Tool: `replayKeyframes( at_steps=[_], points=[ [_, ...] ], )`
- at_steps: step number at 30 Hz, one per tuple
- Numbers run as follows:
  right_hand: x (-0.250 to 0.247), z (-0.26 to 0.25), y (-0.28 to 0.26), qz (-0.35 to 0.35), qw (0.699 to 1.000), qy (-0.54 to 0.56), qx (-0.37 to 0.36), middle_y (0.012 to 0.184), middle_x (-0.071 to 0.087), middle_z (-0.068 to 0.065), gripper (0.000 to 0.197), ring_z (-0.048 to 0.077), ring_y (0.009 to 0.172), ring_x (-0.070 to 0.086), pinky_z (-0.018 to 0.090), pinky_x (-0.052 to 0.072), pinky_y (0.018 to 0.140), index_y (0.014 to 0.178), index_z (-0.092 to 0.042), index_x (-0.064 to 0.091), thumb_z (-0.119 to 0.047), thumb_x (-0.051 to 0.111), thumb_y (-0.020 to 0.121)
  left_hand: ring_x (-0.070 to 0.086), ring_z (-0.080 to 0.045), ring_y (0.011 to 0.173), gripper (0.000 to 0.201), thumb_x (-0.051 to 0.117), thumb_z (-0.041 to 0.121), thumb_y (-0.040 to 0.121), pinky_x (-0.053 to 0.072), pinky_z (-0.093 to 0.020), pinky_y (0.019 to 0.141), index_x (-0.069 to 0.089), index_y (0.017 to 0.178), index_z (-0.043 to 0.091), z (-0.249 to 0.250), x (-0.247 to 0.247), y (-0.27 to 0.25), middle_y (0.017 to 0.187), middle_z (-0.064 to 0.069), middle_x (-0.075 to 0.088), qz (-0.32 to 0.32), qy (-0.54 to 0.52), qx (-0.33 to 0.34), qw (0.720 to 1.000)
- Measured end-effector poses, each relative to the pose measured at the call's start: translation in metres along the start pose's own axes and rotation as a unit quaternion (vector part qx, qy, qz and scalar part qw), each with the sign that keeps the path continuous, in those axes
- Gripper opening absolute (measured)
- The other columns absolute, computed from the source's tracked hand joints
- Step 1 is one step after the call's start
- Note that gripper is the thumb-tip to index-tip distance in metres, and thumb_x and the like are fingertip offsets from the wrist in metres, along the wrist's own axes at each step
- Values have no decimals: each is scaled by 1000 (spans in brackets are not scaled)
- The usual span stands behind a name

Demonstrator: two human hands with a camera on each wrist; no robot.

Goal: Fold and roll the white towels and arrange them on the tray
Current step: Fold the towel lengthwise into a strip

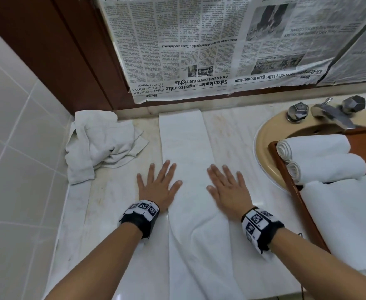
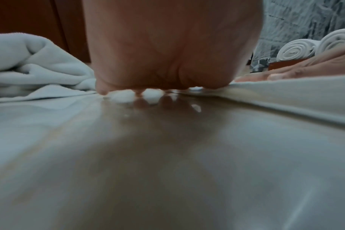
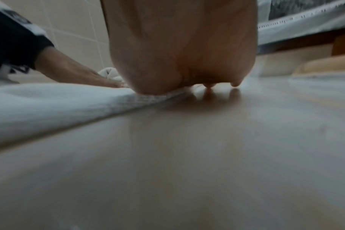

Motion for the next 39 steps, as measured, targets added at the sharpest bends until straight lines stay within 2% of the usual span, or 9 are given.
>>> replayKeyframes(
  at_steps=[5, 8, 11, 16, 21, 24, 27, 33, 39],
  points=[
    [-4, -25, -31, 18, 999, 35, -23, 162, -13, -17, 60, 13, 152, -12, 45, -8, 121, 158, -29, -2, -51, 10, 104, -12, -25, 152, 59, 17, 59, 102, -5, -61, 118, -5, 155, 46, 22, -7, -24, 163, 22, -13, 31, -70, -19, 997],
    [18, -36, -56, -14, 997, 26, -69, 161, -11, -18, 66, 13, 152, -8, 49, -2, 122, 159, -29, 4, -55, 3, 98, -12, -23, 152, 54, 20, 55, 103, -4, -60, 118, 4, 155, 49, 31, 2, -56, 163, 23, -8, 33, -70, 13, 997],
    [21, -23, -53, -13, 999, 16, -39, 160, -15, -20, 64, 12, 152, -11, 51, 1, 122, 158, -33, -3, -54, -3, 98, -15, -22, 152, 52, 18, 57, 103, -6, -61, 118, 1, 152, 54, 32, 25, -80, 161, 28, -12, -2, -21, 22, 1000],
    [7, -12, -49, -9, 999, 40, 32, 164, -14, -17, 56, 16, 153, -9, 47, 0, 121, 159, -29, -5, -41, 12, 107, -18, -20, 151, 56, 18, 62, 101, -6, -64, 117, -7, 150, 57, 26, 36, -82, 158, 32, -19, -11, -19, 11, 1000],
    [7, -36, -104, 40, 990, 132, -2, 162, 25, 1, 59, 24, 148, 25, 44, 22, 118, 154, -17, 31, -44, 26, 101, -7, -22, 153, 55, 29, 55, 103, 1, -60, 119, 16, 155, 44, 30, 31, -104, 164, 22, -1, 19, -81, 20, 996],
    [16, -57, -154, 109, 979, 165, -40, 127, 57, 1, 48, 23, 112, 58, 39, 44, 95, 125, -18, 59, -48, 36, 95, -8, -22, 153, 57, 33, 53, 102, 0, -58, 119, 17, 156, 42, 29, 40, -130, 164, 22, 1, 20, -65, 36, 997],
    [26, -73, -188, 96, 982, 156, -36, 109, 52, -7, 39, 14, 96, 52, 33, 46, 81, 112, -25, 57, -56, 48, 91, -9, -22, 152, 56, 32, 51, 103, -1, -59, 119, 18, 156, 40, 32, 50, -144, 165, 20, 1, 11, -56, 51, 997],
    [41, -91, -213, 60, 998, 10, 18, 98, 52, 1, 36, 19, 86, 52, 33, 50, 66, 95, -23, 63, -54, 70, 77, -7, -25, 152, 57, 32, 50, 102, -1, -64, 118, 14, 156, 43, 33, 56, -144, 164, 22, -1, -13, -55, 56, 997],
    [26, -105, -221, 18, 996, 7, 82, 116, 47, 4, 29, 22, 106, 47, 33, 44, 84, 110, -17, 60, -38, 52, 92, -9, -27, 152, 59, 33, 50, 101, -3, -64, 117, 12, 156, 44, 34, 53, -144, 164, 22, -3, -41, -46, 53, 997]
  ],
)
Point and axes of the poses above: each hand's wrist, its own y-axis towards the middle knuckle, its own x-axis out of the palm, z = x × y, the point moved 5 cm from there along y, towards the middle knuckle
